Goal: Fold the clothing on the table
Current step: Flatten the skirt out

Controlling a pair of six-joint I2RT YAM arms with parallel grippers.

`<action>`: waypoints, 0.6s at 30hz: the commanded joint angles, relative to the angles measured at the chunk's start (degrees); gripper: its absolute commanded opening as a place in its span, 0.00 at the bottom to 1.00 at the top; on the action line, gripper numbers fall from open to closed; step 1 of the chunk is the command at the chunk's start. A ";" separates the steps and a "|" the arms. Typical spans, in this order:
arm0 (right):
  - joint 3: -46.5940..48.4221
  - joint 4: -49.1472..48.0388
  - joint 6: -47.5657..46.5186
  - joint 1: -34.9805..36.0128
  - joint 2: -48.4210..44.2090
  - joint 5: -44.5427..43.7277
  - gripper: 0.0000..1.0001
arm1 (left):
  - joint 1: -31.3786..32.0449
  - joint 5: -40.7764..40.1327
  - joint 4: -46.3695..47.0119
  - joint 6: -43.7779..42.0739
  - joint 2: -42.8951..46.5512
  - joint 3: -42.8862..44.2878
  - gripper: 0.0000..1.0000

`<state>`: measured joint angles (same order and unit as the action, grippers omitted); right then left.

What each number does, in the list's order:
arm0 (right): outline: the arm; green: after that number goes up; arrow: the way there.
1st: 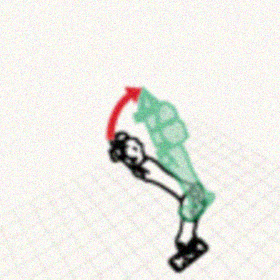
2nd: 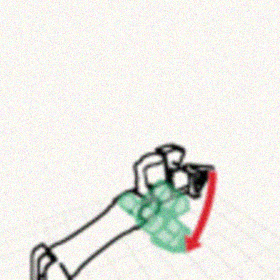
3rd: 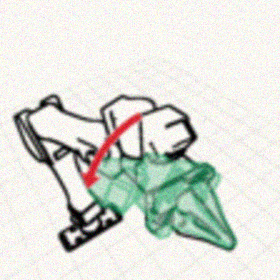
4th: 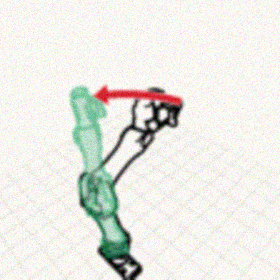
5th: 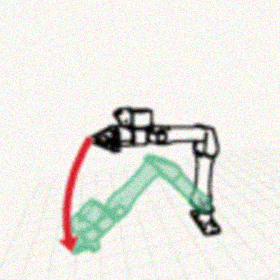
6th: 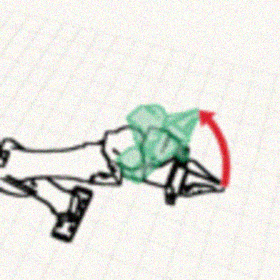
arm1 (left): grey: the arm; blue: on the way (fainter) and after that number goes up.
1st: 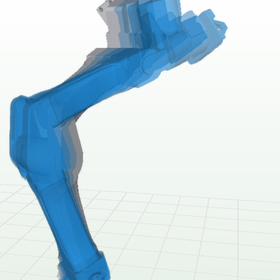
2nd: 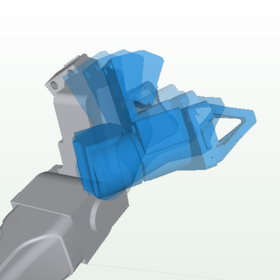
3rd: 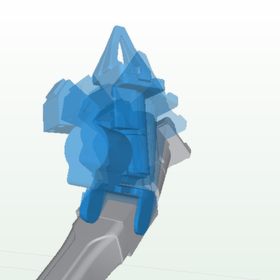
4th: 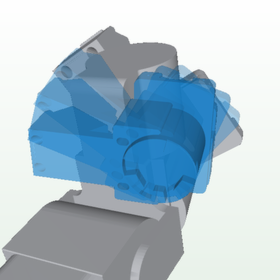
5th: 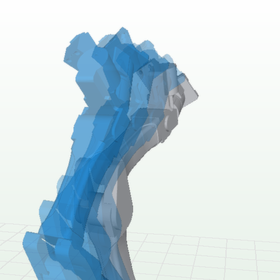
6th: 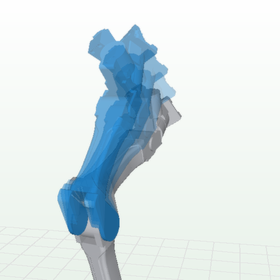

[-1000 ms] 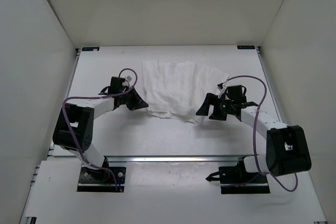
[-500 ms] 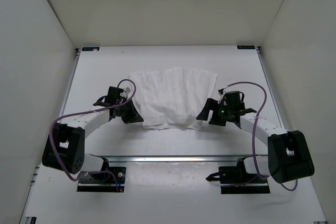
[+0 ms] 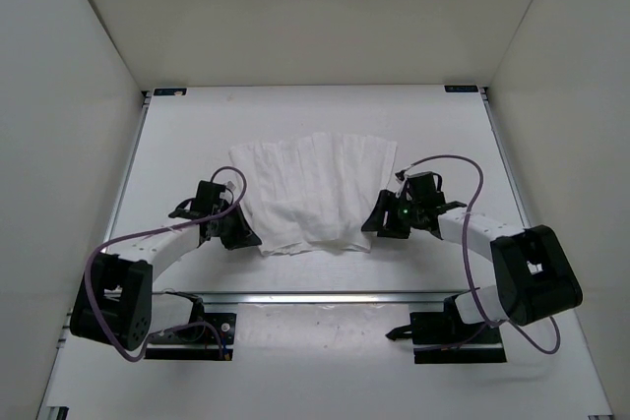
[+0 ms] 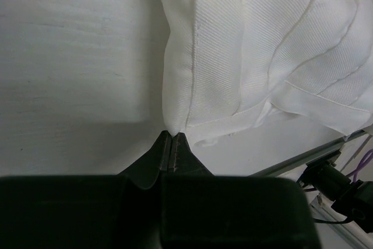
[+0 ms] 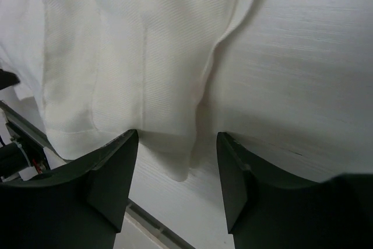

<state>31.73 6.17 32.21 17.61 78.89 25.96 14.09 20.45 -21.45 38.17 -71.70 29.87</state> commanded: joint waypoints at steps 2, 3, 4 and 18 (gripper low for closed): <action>0.97 -4.15 2.15 3.22 0.83 -0.38 0.58 | 1.11 1.97 4.05 3.49 2.09 -2.09 0.00; 0.19 -4.76 2.86 3.14 1.09 -0.03 0.60 | 1.03 1.79 4.14 3.49 2.18 -2.53 0.00; 0.01 -5.81 3.21 3.48 0.74 0.23 0.60 | 0.51 1.88 3.70 3.40 2.35 -2.71 0.00; -1.31 -2.58 1.99 3.32 1.09 -2.05 0.00 | -2.66 1.35 2.29 2.70 6.22 -4.29 0.00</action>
<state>31.48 2.68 35.31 22.24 82.39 25.63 12.84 21.96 -18.39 41.41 -68.10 25.96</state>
